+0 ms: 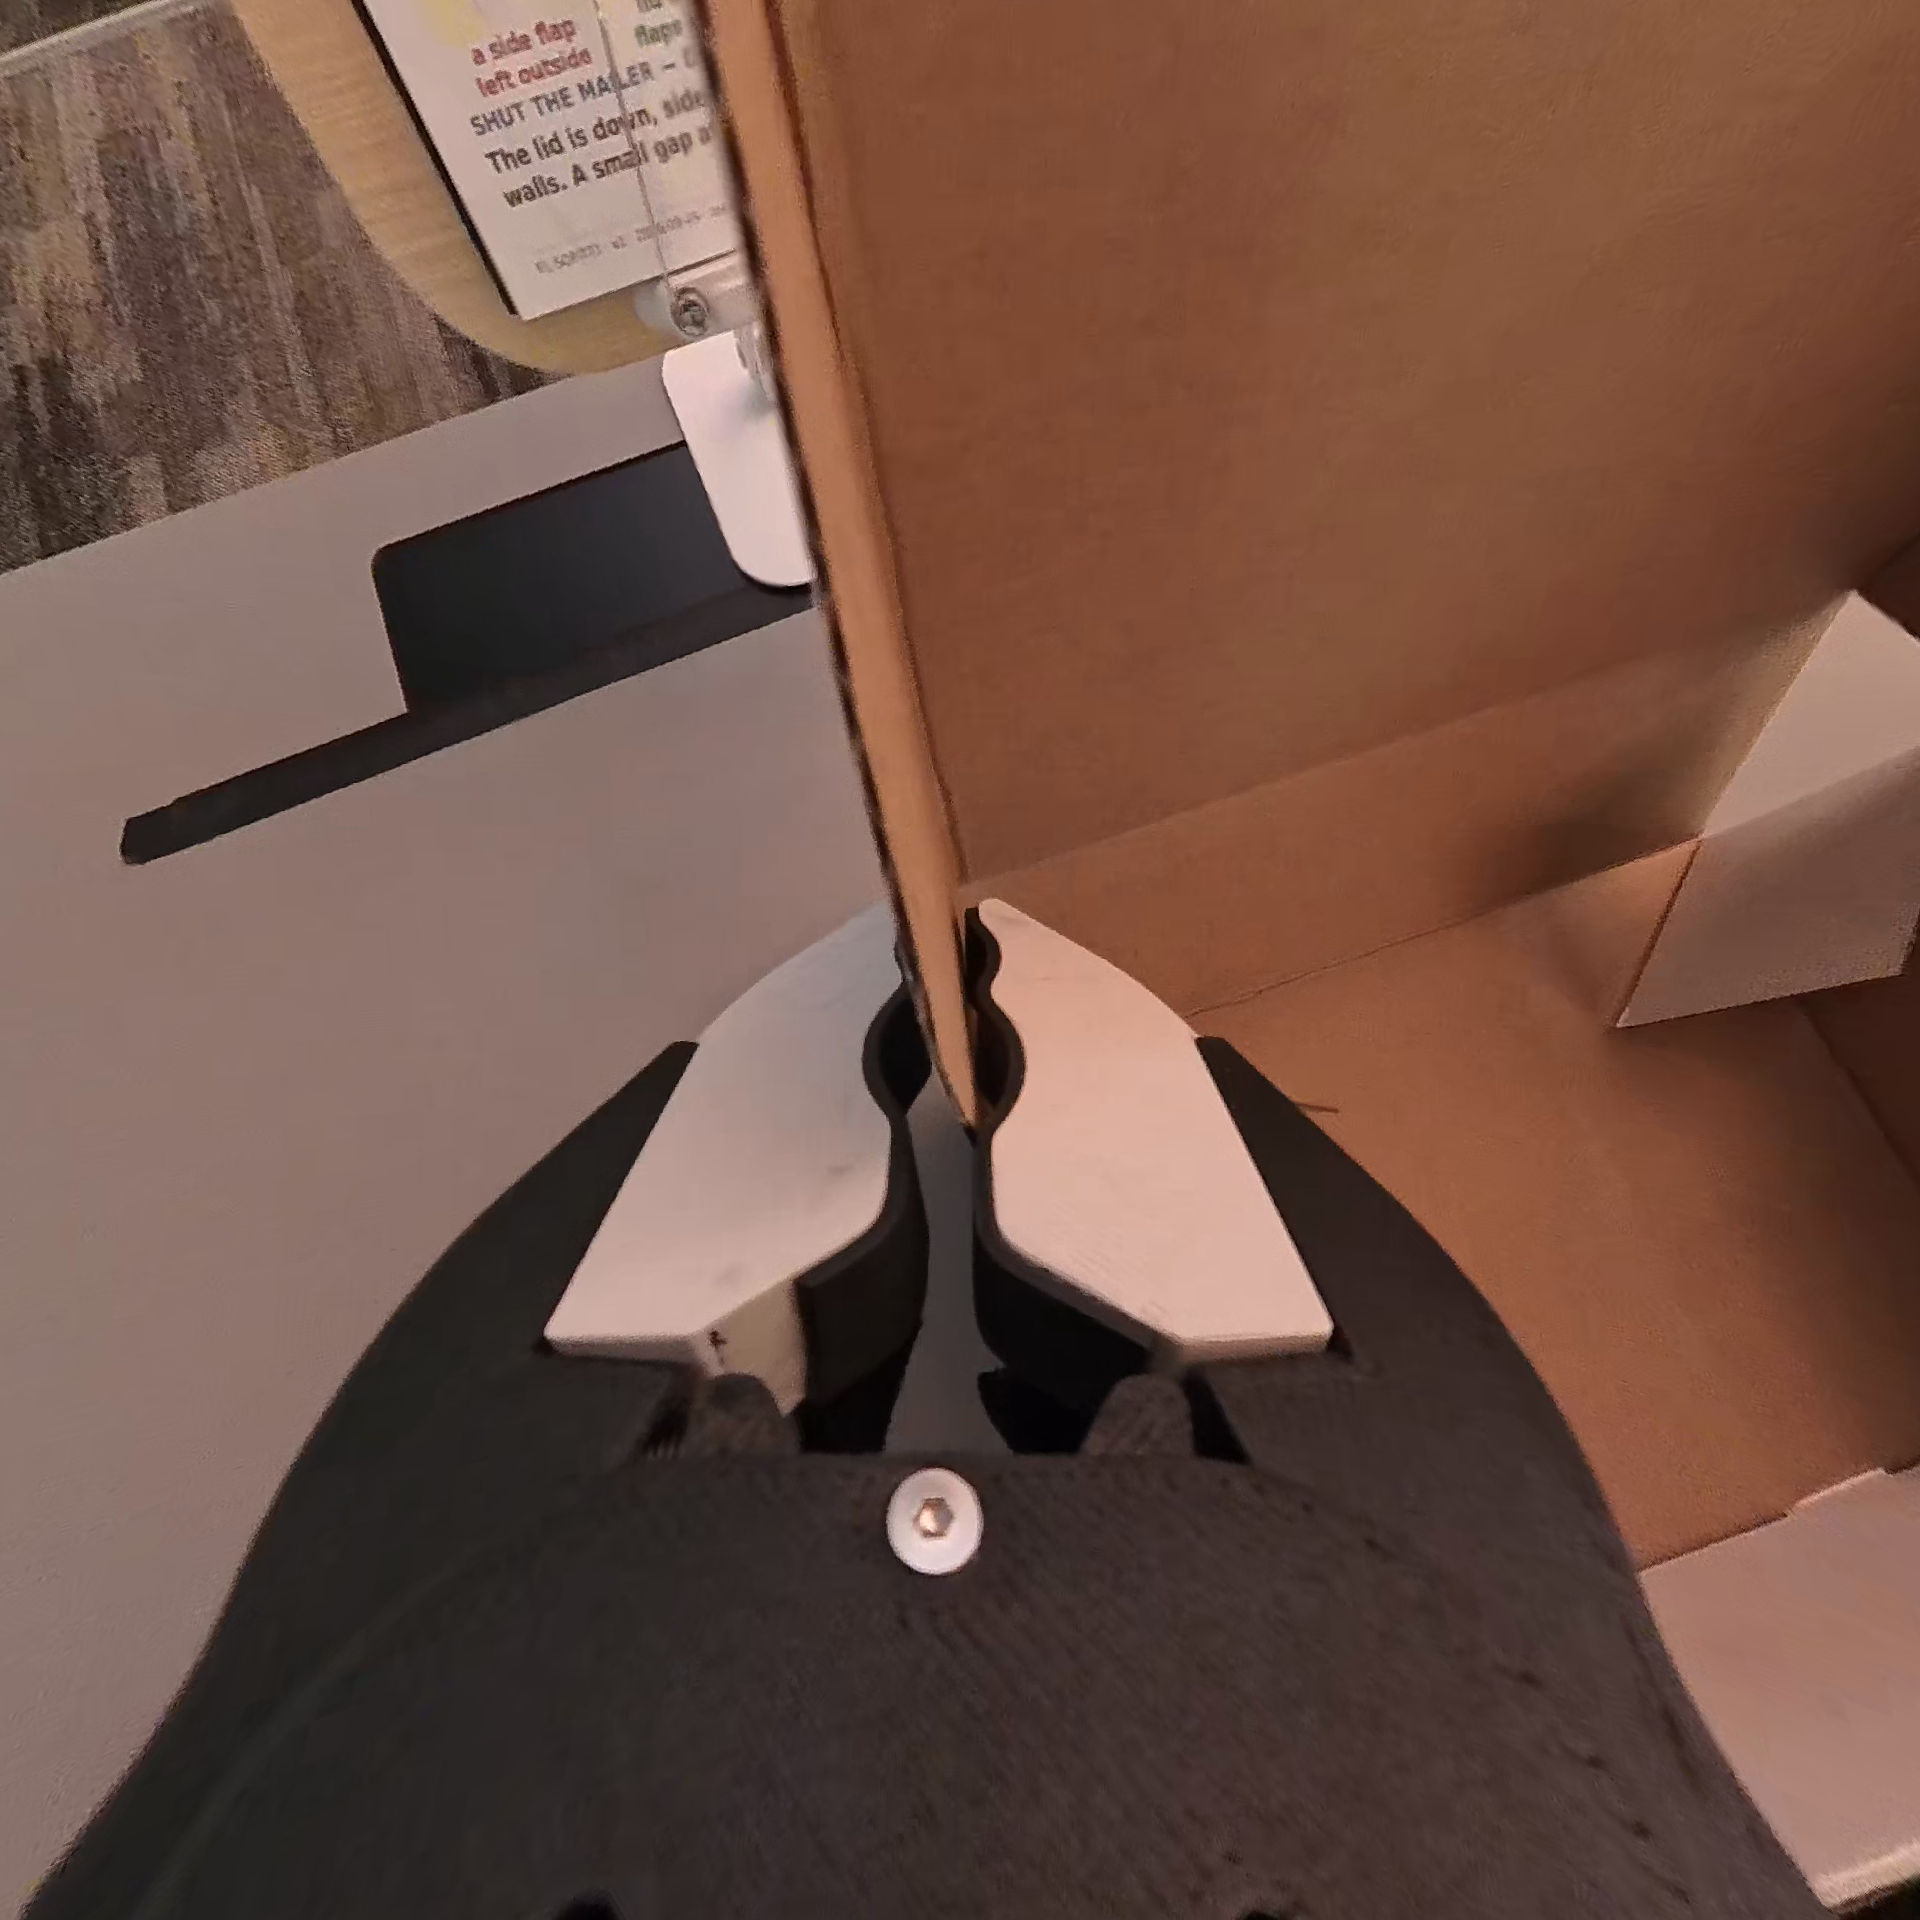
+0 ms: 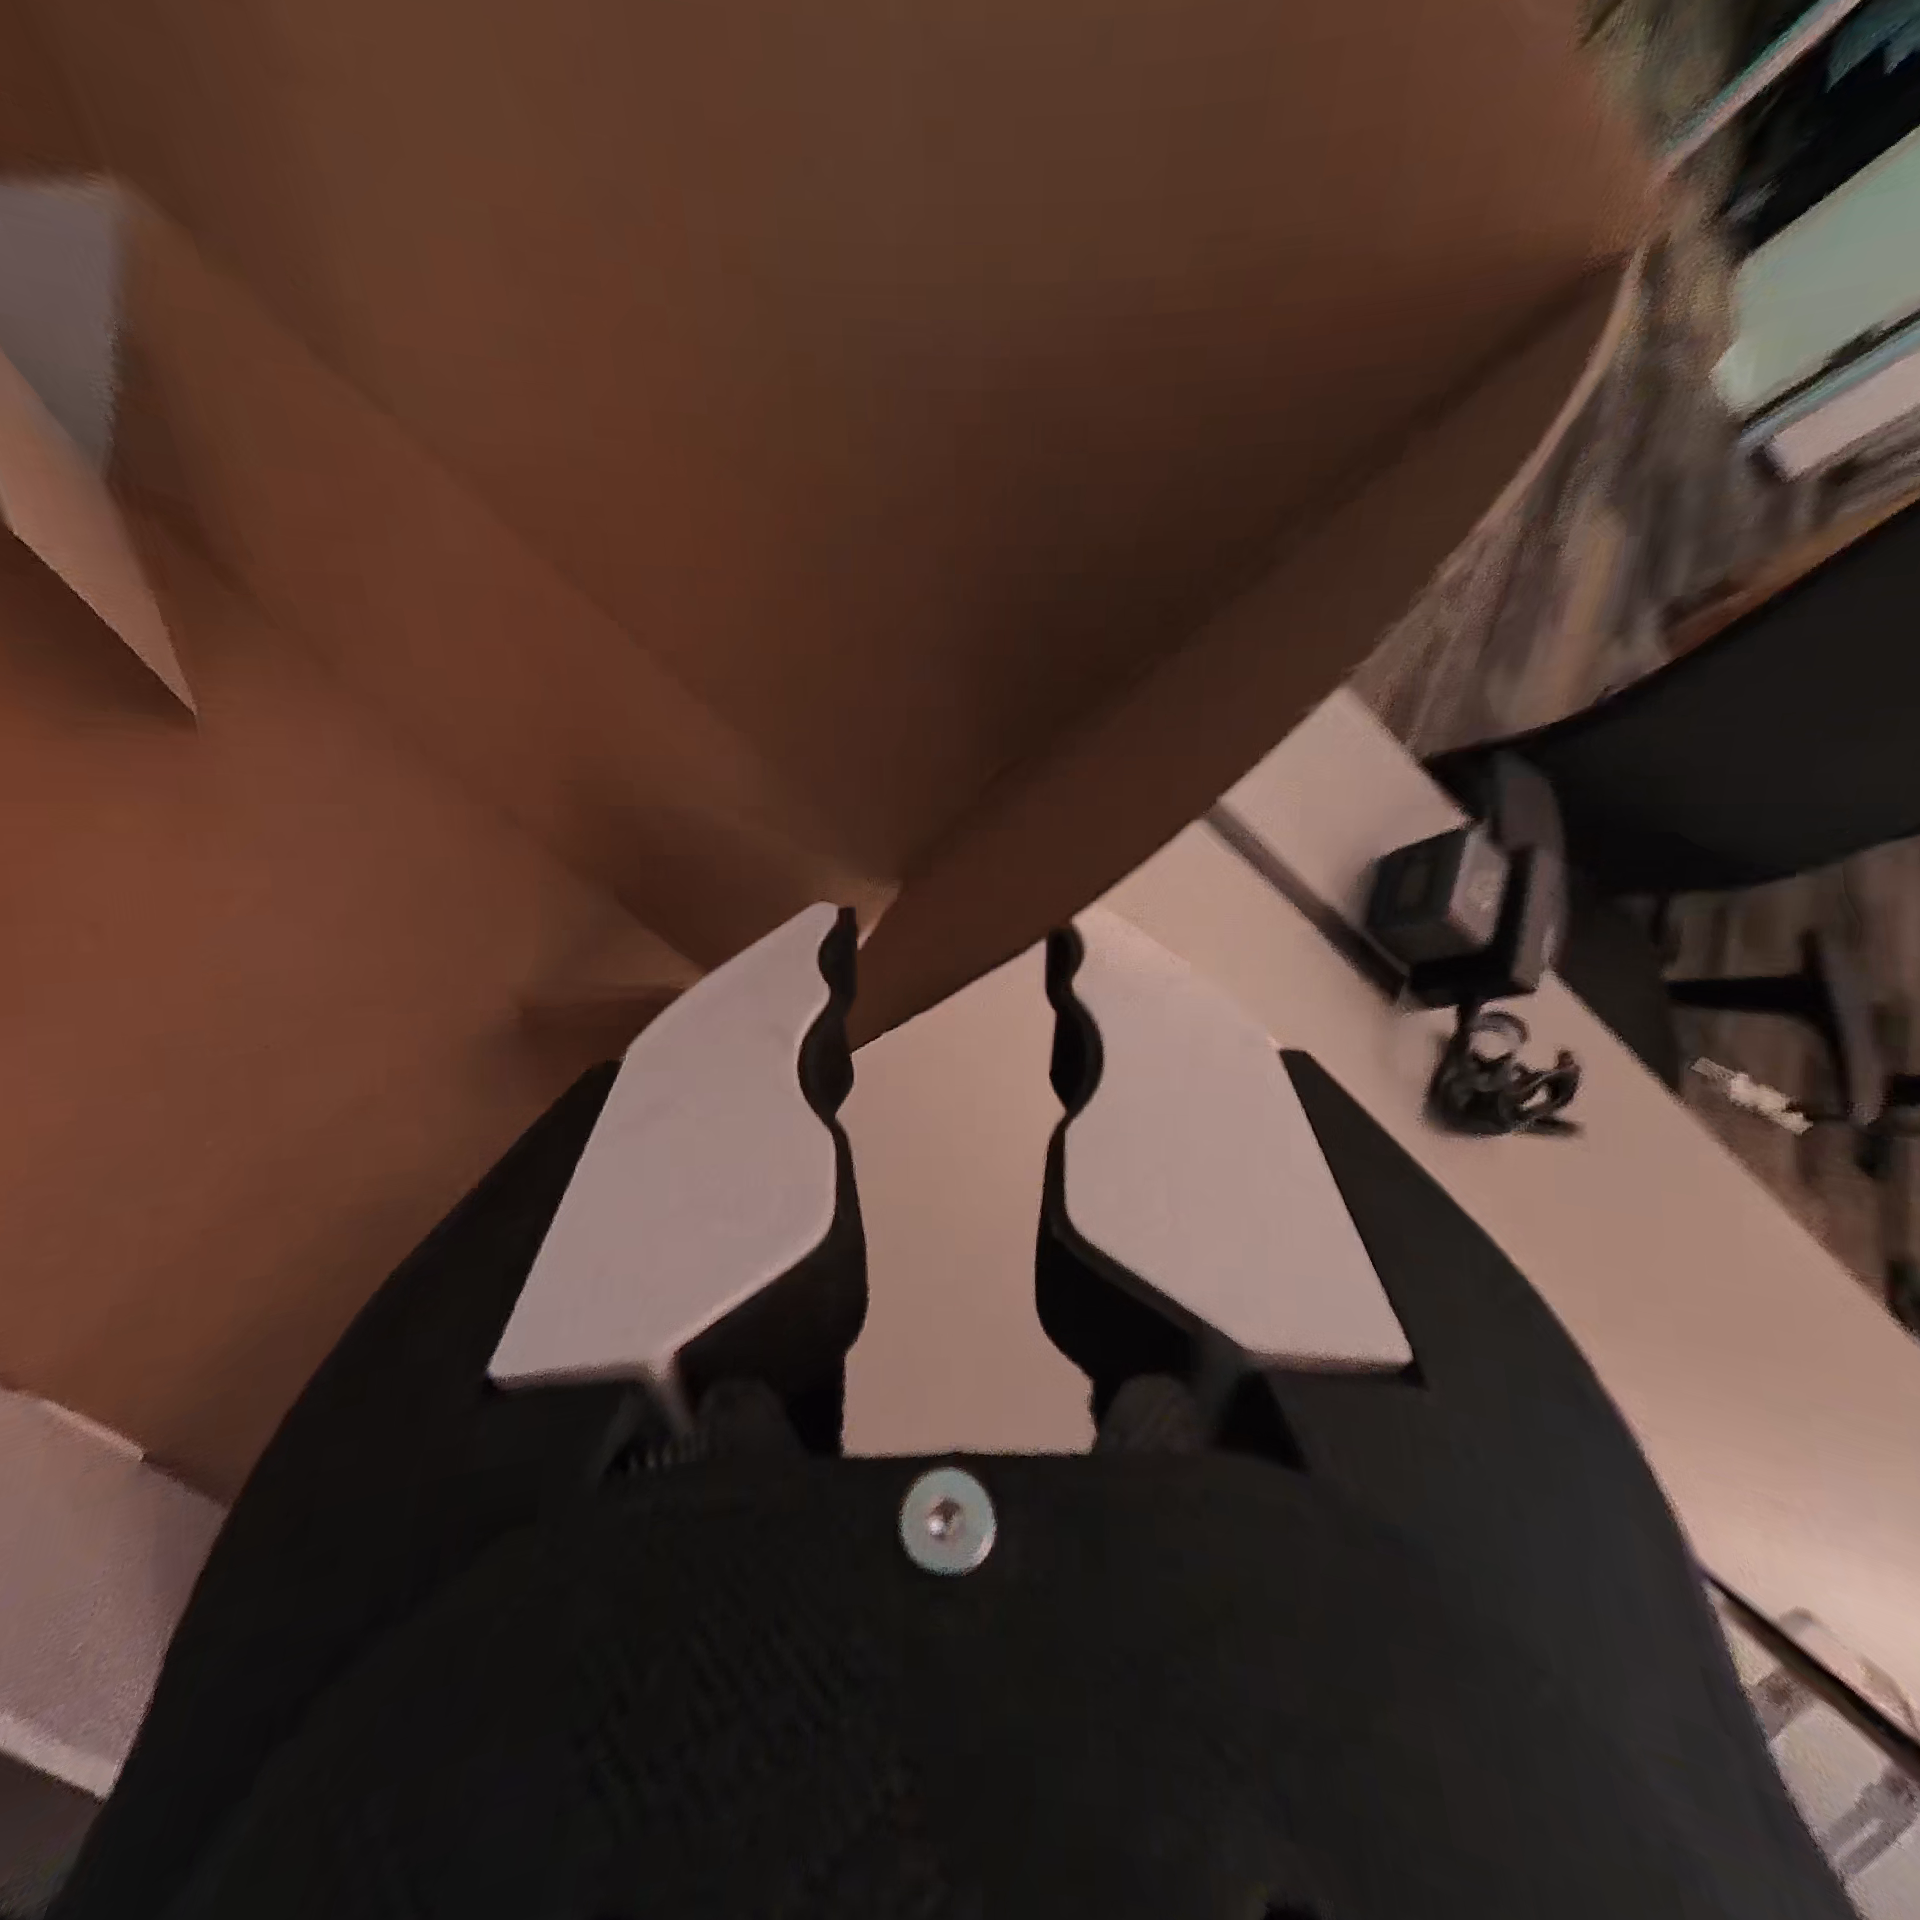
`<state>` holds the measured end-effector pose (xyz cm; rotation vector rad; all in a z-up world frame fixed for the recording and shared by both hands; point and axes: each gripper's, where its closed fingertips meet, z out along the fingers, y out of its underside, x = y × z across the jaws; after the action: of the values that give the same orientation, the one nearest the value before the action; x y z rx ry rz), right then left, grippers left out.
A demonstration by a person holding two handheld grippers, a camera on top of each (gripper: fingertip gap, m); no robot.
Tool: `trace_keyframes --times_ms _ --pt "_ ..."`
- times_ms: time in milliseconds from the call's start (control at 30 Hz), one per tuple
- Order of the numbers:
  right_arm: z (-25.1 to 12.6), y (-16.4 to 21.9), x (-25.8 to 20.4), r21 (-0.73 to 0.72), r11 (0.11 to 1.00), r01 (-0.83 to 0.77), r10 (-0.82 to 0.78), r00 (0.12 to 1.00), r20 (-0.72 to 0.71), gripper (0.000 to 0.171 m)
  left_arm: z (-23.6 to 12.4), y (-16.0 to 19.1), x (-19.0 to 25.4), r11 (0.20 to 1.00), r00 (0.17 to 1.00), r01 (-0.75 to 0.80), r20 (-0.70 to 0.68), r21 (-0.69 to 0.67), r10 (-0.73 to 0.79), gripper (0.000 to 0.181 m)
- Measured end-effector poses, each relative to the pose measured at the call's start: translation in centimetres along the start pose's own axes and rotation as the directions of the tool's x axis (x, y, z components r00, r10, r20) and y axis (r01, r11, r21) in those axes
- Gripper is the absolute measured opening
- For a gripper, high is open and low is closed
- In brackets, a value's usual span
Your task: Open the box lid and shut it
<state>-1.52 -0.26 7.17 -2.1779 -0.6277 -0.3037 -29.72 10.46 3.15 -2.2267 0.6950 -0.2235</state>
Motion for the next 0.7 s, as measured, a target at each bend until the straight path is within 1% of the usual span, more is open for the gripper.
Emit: trace_keyframes --times_ms 100,133,200,233,267,300,333,400,433,467,500,533,600,633,700 --pt "-3.3 -2.8 -2.4 0.159 0.984 0.082 -0.076 0.996 -0.045 0.038 0.0 0.0 0.5 1.0 1.0 -0.018 -0.007 -0.005 0.018 0.003" --pt "-4.2 -3.9 -3.4 0.214 0.969 0.121 -0.109 0.992 -0.064 0.04 0.1 0.0 0.6 1.0 1.0 -0.022 -0.013 -0.005 0.022 0.003" --pt "-5.7 -6.4 -6.3 0.356 0.915 0.189 -0.18 0.982 -0.059 0.043 0.0 0.0 0.9 1.0 0.999 -0.023 -0.035 -0.002 0.023 0.002" --pt "-6.2 -7.0 -7.3 0.383 0.899 0.215 -0.203 0.977 -0.071 0.043 0.0 -0.2 1.2 1.0 0.998 -0.02 -0.056 0.005 0.02 0.002" --pt "-6.5 -7.2 -7.9 0.379 0.894 0.239 -0.22 0.971 -0.094 0.043 0.0 -0.3 1.2 1.0 0.998 -0.02 -0.06 0.011 0.021 0.002" --pt "-6.8 -7.6 -8.7 0.387 0.888 0.25 -0.23 0.968 -0.098 0.043 0.1 -0.2 1.0 1.0 0.999 -0.026 -0.045 0.008 0.026 0.002" --pt "-7.0 -8.5 -10.3 0.434 0.866 0.25 -0.246 0.967 -0.066 0.043 0.3 -0.1 0.8 0.999 0.999 -0.034 -0.041 -0.005 0.033 0.002" --pt "-6.8 -10.6 -15.5 0.596 0.767 0.238 -0.354 0.931 0.084 0.042 0.6 0.0 0.8 0.999 0.998 -0.038 -0.055 -0.007 0.038 0.002" --pt "-6.0 -11.3 -18.0 0.658 0.722 0.212 -0.409 0.898 0.159 0.042 0.7 -0.1 0.7 1.0 0.998 -0.031 -0.063 -0.002 0.031 0.002" --pt "-4.5 -11.3 -20.1 0.674 0.716 0.184 -0.446 0.863 0.238 0.042 0.7 -0.2 0.7 1.0 0.997 -0.025 -0.07 -0.001 0.024 0.002" --pt "-2.2 -10.7 -21.7 0.642 0.747 0.172 -0.467 0.823 0.324 0.043 0.7 -0.2 0.7 1.0 0.997 -0.022 -0.074 0.002 0.022 0.002" --pt "0.4 -9.7 -22.7 0.573 0.803 0.165 -0.451 0.797 0.402 0.043 0.7 -0.2 0.6 1.0 0.997 -0.02 -0.077 0.004 0.02 0.002" --pt "4.6 -8.2 -23.5 0.44 0.888 0.137 -0.377 0.766 0.521 0.044 0.5 -0.2 0.6 1.0 0.996 -0.013 -0.088 0.011 0.014 0.002" --pt "6.2 -7.9 -23.5 0.401 0.909 0.115 -0.34 0.762 0.551 0.045 0.4 -0.3 0.5 1.0 0.996 -0.009 -0.093 0.018 0.011 0.001" --pt "8.8 -7.5 -23.2 0.347 0.933 0.093 -0.286 0.777 0.561 0.045 0.1 -0.4 0.5 1.0 0.995 -0.001 -0.102 0.027 0.004 0.001"
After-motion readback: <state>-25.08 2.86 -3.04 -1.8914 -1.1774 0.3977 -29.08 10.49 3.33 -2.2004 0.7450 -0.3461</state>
